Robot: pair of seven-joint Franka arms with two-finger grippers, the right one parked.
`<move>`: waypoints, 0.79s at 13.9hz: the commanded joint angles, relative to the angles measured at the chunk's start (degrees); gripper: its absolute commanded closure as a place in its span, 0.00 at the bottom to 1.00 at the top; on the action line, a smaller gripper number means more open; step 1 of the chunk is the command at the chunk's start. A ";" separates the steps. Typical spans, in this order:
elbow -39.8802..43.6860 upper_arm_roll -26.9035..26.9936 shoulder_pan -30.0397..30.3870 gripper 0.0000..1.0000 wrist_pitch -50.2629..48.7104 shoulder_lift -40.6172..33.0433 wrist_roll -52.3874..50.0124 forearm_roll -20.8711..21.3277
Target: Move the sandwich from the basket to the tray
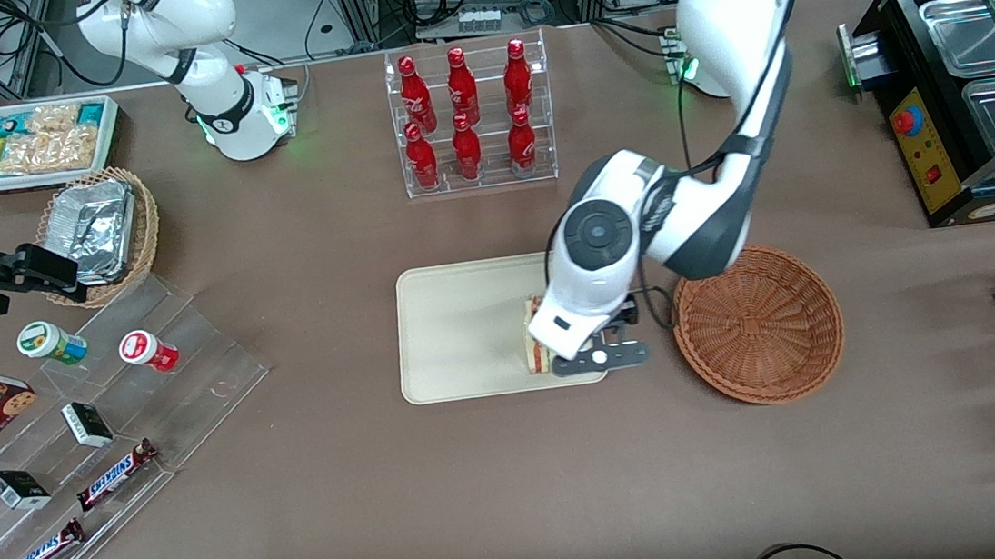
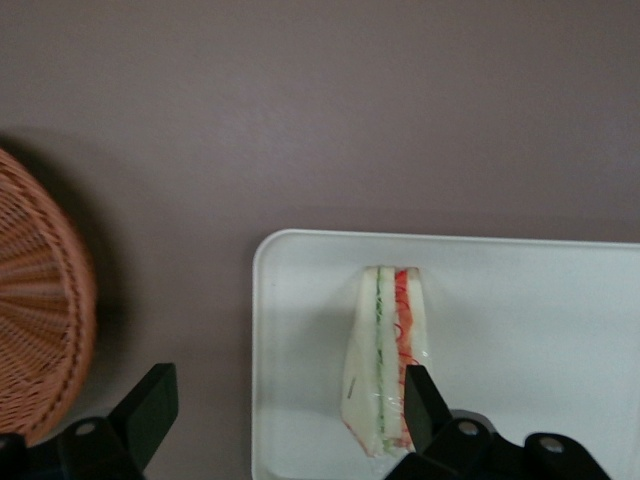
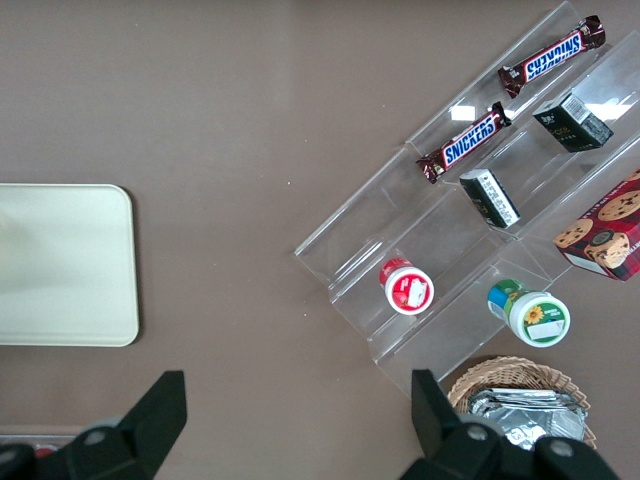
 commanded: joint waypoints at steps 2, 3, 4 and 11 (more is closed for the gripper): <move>-0.83 -0.17 1.04 0.00 -2.67 -3.86 2.86 0.87; -0.75 0.00 1.31 0.00 -5.12 -4.38 3.39 1.13; -0.66 0.18 1.75 0.00 -6.88 -5.35 3.49 1.14; -0.75 2.03 11.84 0.00 -14.63 -13.08 8.85 0.00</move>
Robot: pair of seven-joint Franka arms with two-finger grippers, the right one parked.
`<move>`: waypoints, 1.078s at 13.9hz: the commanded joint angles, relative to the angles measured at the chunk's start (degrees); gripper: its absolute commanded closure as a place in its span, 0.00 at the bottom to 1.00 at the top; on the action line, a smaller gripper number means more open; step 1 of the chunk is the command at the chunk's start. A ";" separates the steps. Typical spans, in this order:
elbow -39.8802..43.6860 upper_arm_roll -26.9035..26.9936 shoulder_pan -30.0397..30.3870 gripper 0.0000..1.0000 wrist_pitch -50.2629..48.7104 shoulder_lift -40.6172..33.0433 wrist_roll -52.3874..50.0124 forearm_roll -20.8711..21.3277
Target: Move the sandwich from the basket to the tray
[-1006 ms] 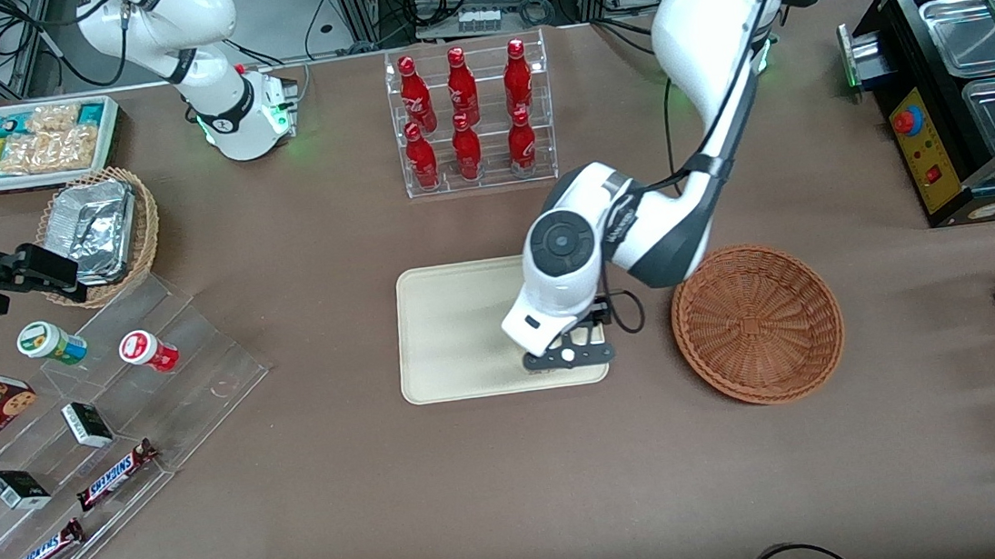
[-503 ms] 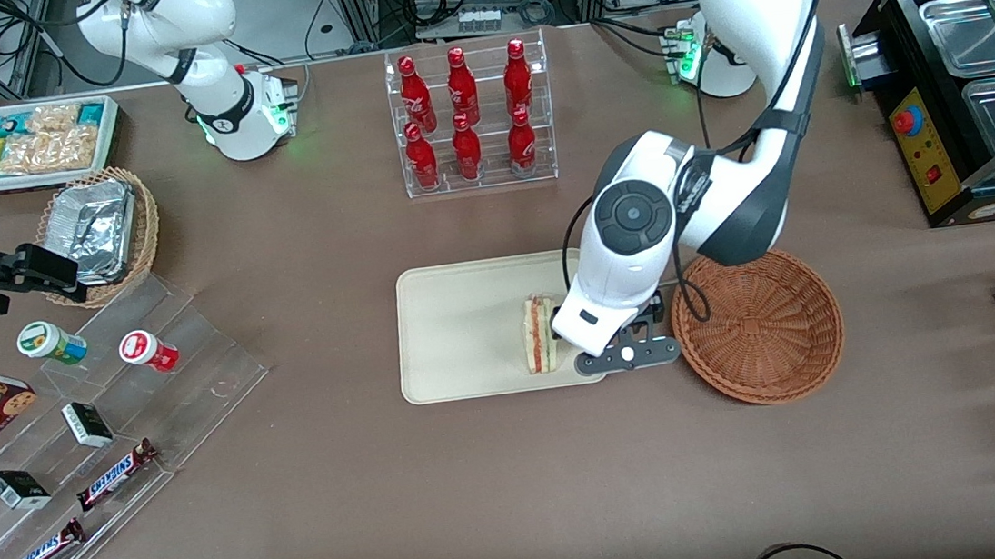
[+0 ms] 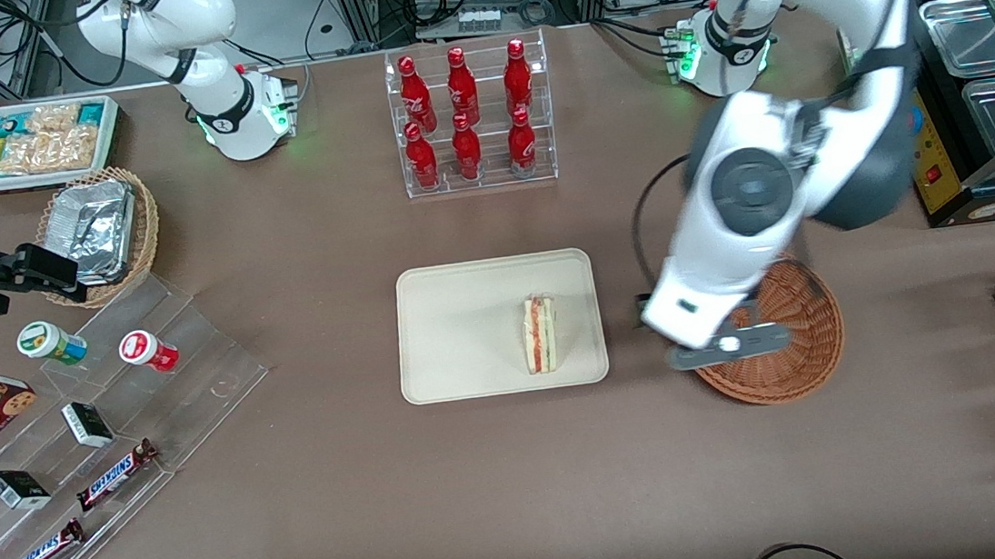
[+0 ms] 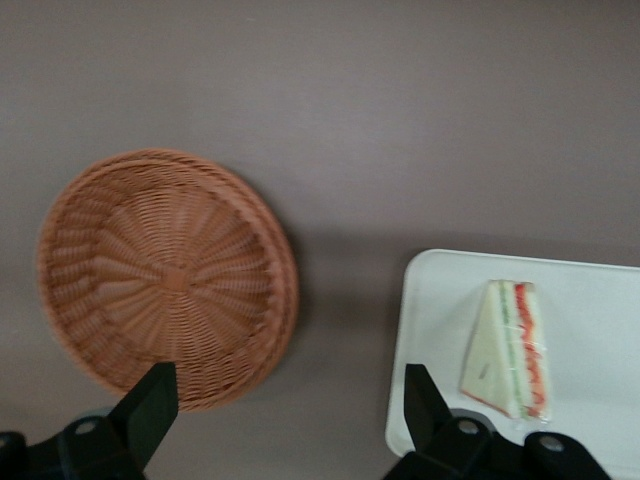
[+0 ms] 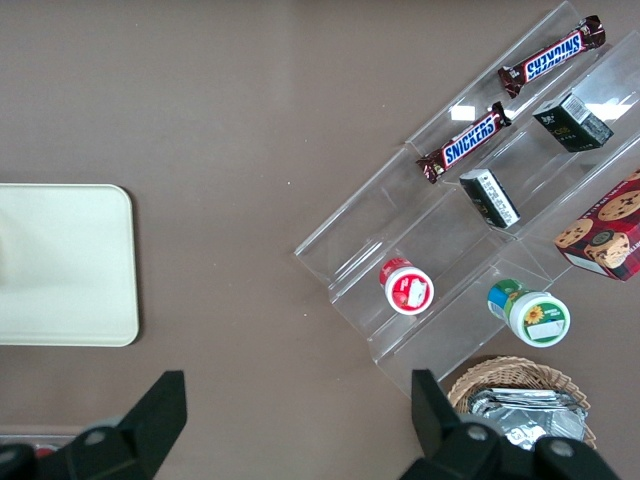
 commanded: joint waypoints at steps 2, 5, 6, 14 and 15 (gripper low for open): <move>-1.17 -0.60 6.35 0.00 -2.84 -4.51 2.28 -0.93; -0.91 -0.51 9.78 0.00 -7.84 -7.14 8.33 -2.08; -0.91 -0.51 11.10 0.00 -9.60 -8.20 10.53 -2.77; -4.93 -0.42 16.82 0.00 -17.00 -15.41 20.38 -3.31; -6.69 -0.34 16.91 0.00 -17.00 -16.90 21.35 -3.31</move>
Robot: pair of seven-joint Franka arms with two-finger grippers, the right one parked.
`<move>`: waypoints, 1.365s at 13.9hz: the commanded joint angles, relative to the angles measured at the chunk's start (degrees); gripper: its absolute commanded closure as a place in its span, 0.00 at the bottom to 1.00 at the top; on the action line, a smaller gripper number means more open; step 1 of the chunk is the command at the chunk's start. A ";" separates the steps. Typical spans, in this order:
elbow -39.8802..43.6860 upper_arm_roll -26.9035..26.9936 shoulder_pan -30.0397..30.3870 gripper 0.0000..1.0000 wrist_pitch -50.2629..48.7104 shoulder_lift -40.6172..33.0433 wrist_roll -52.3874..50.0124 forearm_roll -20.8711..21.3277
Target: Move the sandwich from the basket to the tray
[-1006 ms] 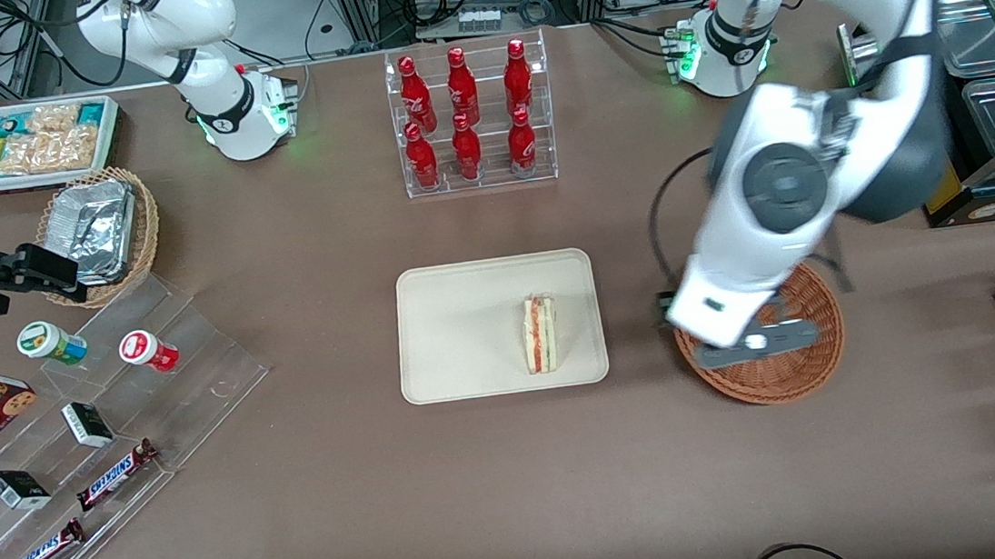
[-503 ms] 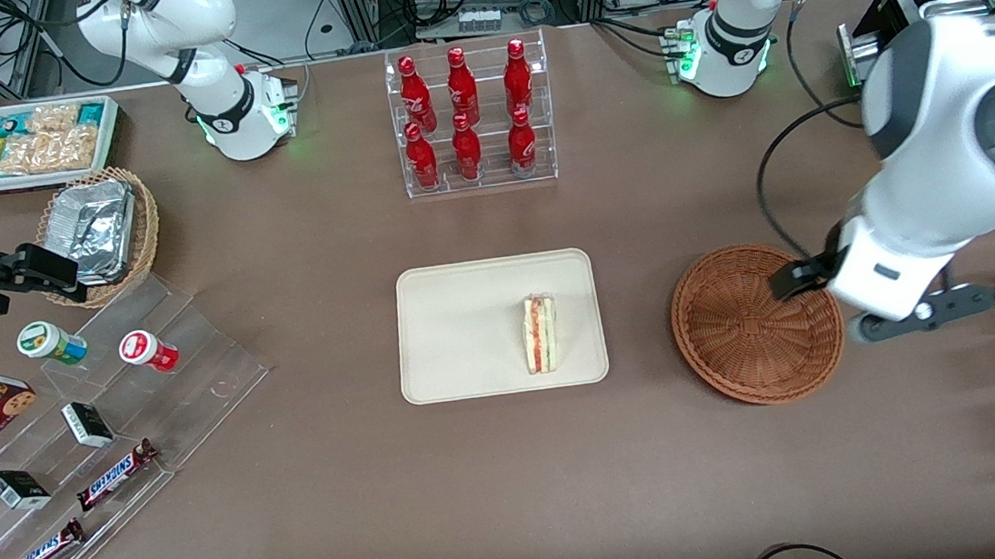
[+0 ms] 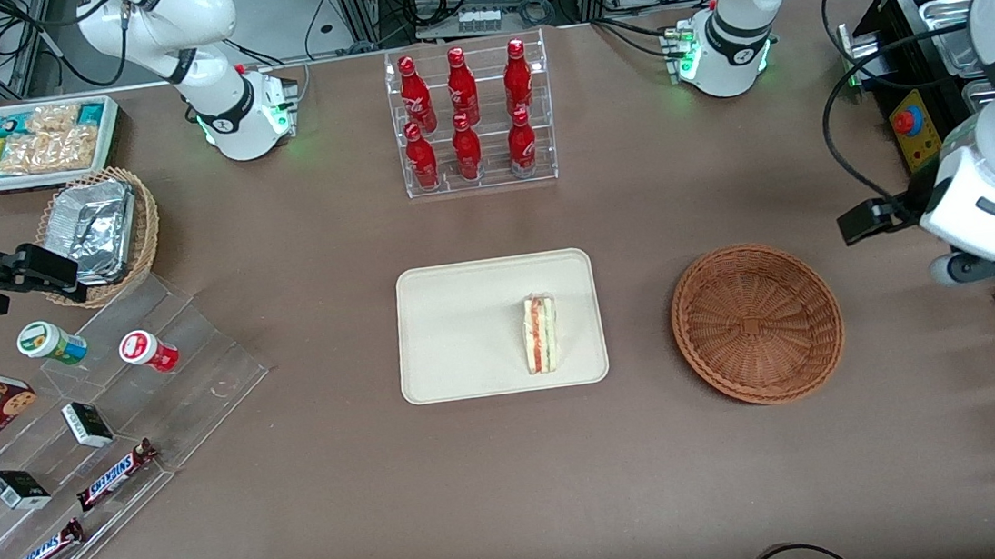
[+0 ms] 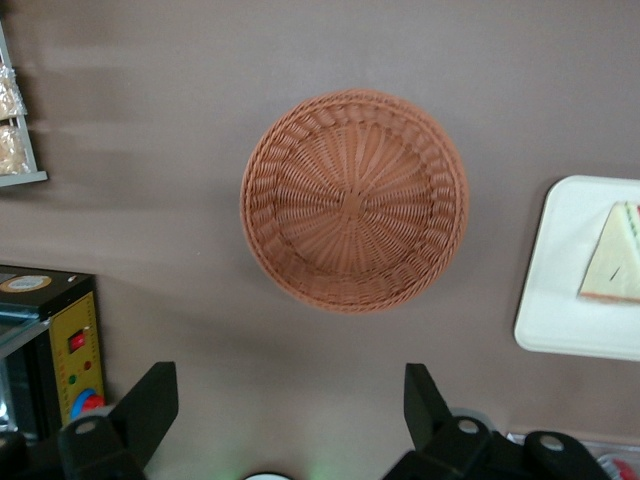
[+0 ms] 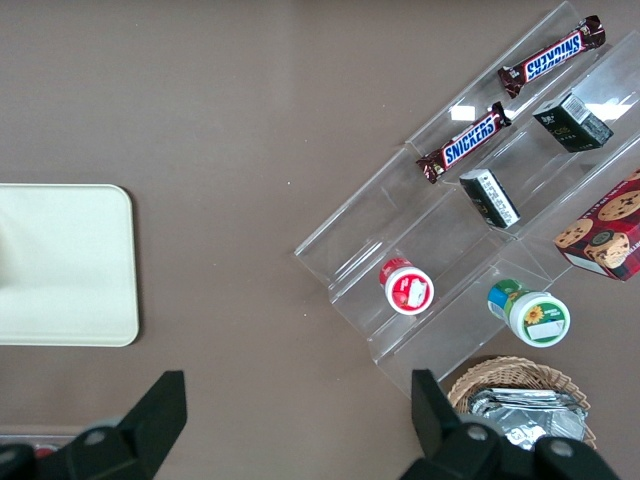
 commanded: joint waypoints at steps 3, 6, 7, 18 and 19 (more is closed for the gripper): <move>-11.56 -0.32 3.36 0.00 0.53 -9.71 3.80 -1.21; -18.86 -0.32 4.50 0.00 2.20 -15.69 5.21 -1.48; -21.23 -0.32 4.50 0.00 3.17 -17.53 5.21 -1.48; -23.46 -0.32 6.26 0.00 2.56 -22.74 7.05 -2.71; -23.37 -0.32 6.26 0.00 2.47 -22.83 7.06 -2.71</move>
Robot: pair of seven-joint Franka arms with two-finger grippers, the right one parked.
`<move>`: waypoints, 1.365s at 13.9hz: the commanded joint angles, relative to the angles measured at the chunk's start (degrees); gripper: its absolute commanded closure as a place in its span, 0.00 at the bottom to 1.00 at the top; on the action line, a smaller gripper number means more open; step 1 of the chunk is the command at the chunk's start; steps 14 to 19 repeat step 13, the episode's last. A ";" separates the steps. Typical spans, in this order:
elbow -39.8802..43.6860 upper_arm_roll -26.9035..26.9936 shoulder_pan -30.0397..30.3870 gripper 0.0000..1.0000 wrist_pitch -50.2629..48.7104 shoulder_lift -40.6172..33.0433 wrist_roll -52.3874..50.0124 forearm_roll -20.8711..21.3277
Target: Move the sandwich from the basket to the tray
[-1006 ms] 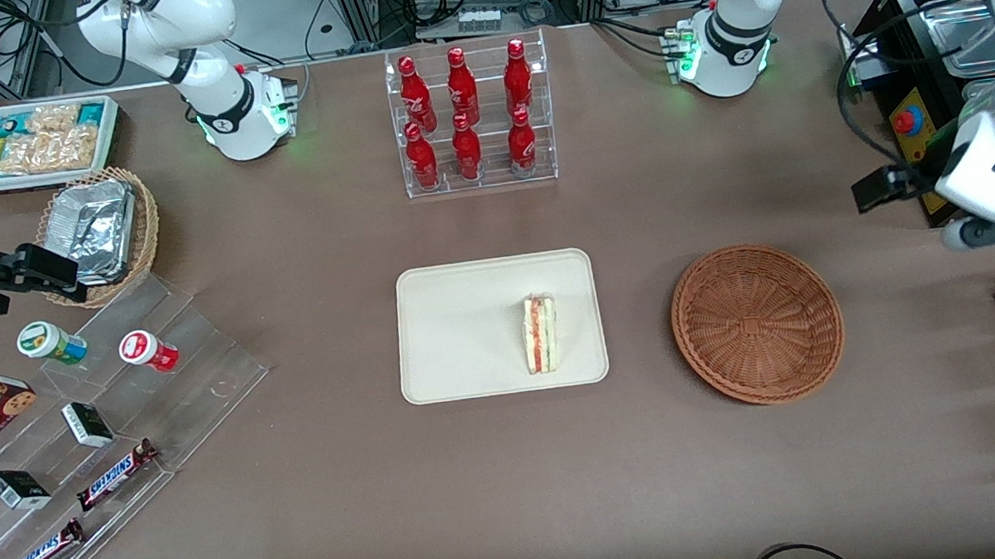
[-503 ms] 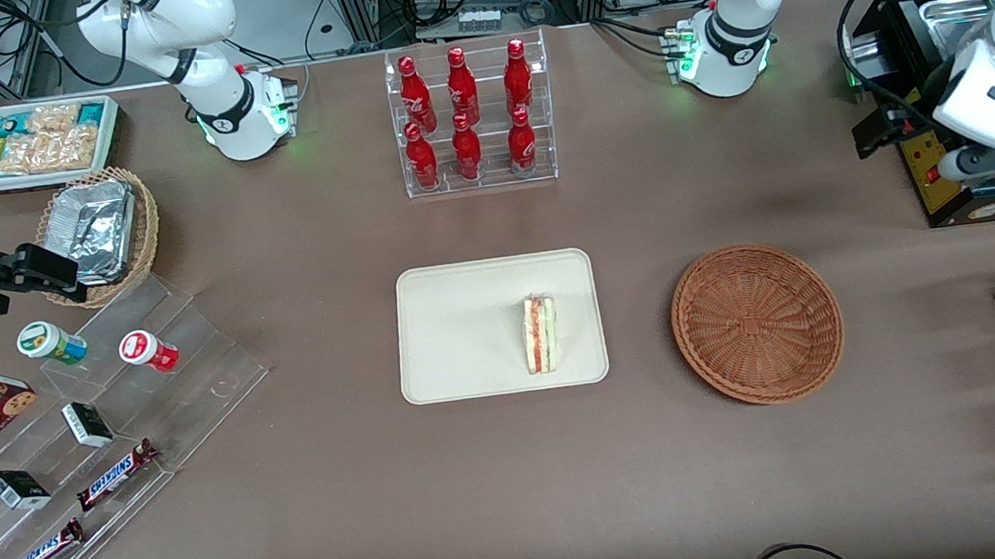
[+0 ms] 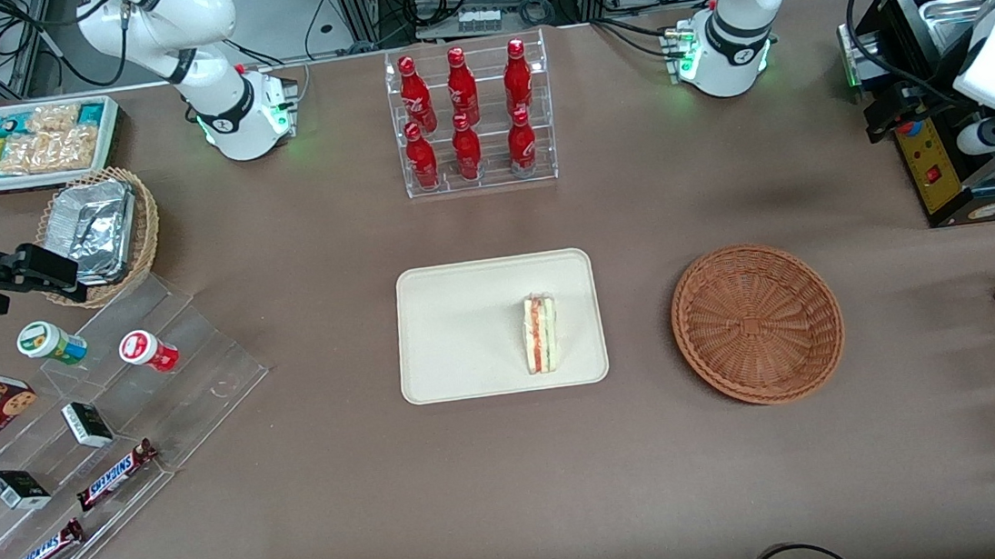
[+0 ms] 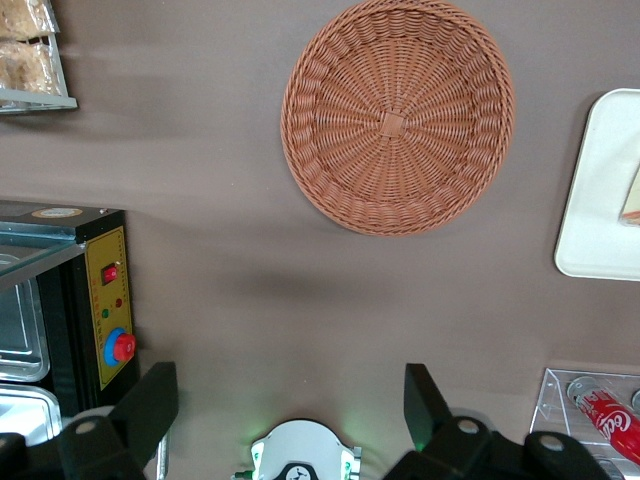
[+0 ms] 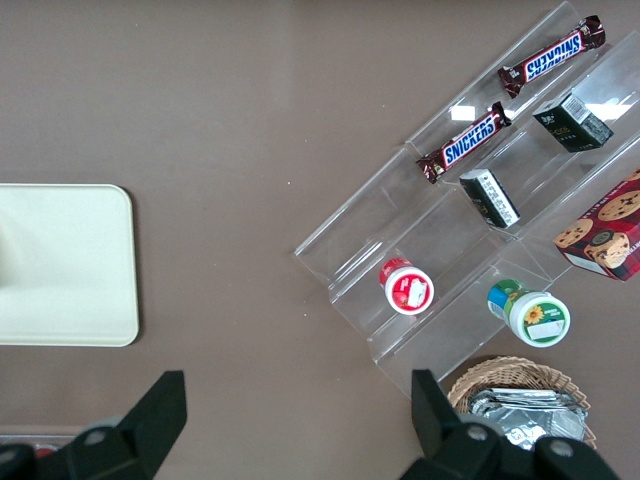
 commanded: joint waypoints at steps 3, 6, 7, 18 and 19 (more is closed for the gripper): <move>0.57 -0.27 0.33 0.00 -0.25 -1.07 1.15 -1.10; 3.19 -0.36 0.06 0.00 0.37 1.90 1.23 -1.89; 6.69 -0.36 -0.29 0.00 0.11 4.79 0.97 -1.89; 8.04 -0.27 -1.35 0.00 -0.42 5.52 0.79 -1.81; 8.04 -0.27 -1.35 0.00 -0.42 5.52 0.79 -1.81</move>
